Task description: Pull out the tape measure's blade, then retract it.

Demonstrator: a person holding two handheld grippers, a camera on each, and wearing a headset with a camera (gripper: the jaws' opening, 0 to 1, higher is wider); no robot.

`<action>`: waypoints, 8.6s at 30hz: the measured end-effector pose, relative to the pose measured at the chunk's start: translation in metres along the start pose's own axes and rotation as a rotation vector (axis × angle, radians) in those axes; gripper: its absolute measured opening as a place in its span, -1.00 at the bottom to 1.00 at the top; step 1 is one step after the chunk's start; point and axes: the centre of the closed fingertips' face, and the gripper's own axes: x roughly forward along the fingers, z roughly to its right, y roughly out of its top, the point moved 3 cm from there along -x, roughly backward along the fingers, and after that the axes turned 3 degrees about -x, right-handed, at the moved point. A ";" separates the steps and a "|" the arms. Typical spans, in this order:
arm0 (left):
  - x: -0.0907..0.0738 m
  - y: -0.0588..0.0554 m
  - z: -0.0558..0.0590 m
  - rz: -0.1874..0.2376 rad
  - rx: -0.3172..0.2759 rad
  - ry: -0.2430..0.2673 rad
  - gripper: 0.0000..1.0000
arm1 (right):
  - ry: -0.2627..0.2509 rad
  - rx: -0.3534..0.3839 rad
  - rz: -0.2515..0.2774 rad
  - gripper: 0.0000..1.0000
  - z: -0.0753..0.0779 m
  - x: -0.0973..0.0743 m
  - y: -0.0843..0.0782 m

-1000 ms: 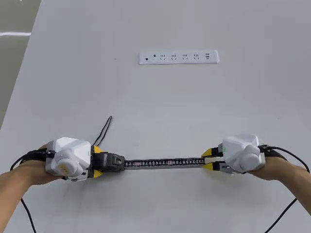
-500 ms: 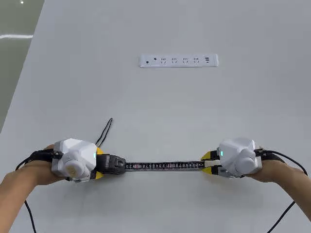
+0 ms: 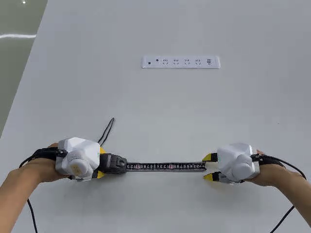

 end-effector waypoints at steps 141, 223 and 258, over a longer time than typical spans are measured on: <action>-0.054 0.029 0.058 0.313 -0.957 0.573 0.59 | -0.494 0.571 0.266 0.64 -0.071 -0.074 0.052; -0.016 0.029 0.017 0.412 -1.111 0.857 0.34 | -0.007 0.095 0.203 -0.66 0.009 0.002 -0.005; -0.002 0.013 0.008 0.410 -1.326 0.924 0.23 | -0.007 0.078 0.211 -0.74 0.011 0.002 -0.002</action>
